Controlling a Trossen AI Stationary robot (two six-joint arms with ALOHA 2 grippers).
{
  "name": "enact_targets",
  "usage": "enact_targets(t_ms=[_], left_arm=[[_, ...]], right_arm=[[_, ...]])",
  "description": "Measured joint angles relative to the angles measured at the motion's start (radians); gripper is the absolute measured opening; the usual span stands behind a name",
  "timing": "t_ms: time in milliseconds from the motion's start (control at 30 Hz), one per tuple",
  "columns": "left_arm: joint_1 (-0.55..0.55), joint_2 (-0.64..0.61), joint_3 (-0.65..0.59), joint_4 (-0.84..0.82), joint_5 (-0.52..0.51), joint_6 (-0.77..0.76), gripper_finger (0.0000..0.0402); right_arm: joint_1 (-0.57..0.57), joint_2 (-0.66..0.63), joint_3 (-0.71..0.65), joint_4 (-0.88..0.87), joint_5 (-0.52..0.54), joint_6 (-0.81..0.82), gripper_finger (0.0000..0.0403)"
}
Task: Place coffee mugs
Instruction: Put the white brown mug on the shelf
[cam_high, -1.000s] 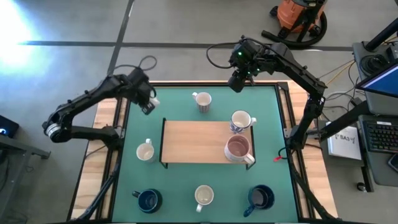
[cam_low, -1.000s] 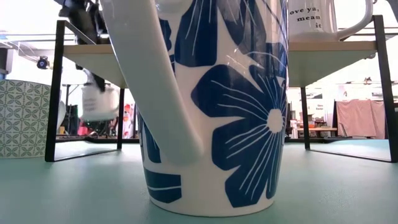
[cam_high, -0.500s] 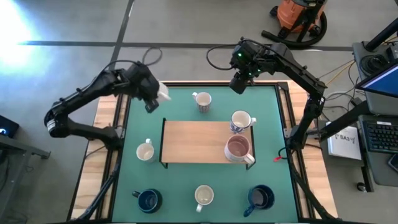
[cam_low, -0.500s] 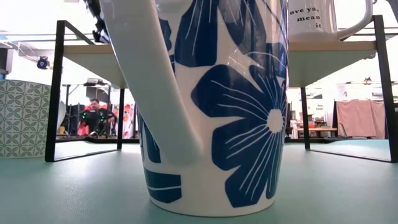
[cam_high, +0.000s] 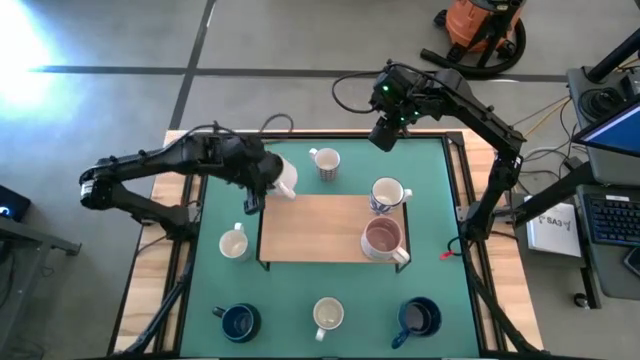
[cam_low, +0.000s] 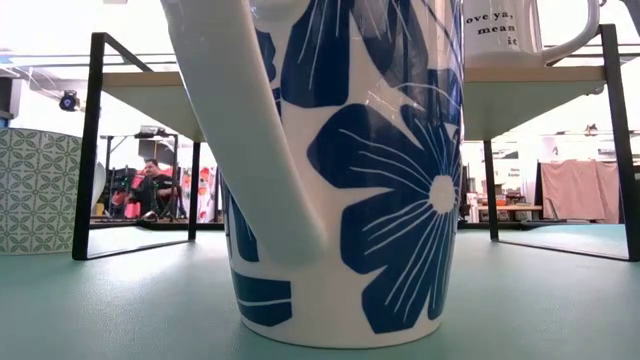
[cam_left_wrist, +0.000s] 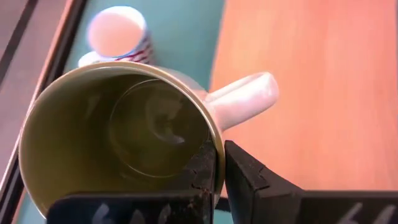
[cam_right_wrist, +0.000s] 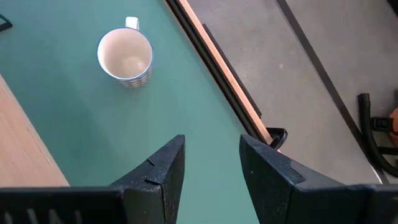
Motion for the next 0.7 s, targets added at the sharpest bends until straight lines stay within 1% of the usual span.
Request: enact_targets(t_ms=[167, 300, 400, 500, 700], left_arm=[[-0.079, 0.029, 0.003, 0.0, 0.007, 0.043, 0.0002], [-0.127, 0.051, 0.038, -0.027, 0.054, 0.072, 0.0002], [-0.158, 0.069, 0.075, -0.08, 0.06, 0.107, 0.0002], [-0.168, 0.089, 0.105, -0.149, 0.062, 0.116, 0.0002], [-0.17, 0.117, 0.119, -0.189, 0.059, 0.147, 0.0003]], right_arm=[[0.0, 0.0, 0.0, -0.009, 0.0, -0.019, 0.0141], [0.0, 0.0, 0.0, -0.035, 0.0, -0.026, 0.0141], [0.0, 0.0, 0.0, -0.048, 0.0, -0.026, 0.0141], [0.0, 0.0, 0.0, -0.058, 0.0, -0.023, 0.0141], [0.0, 0.0, 0.0, -0.058, 0.0, -0.025, 0.0141]])
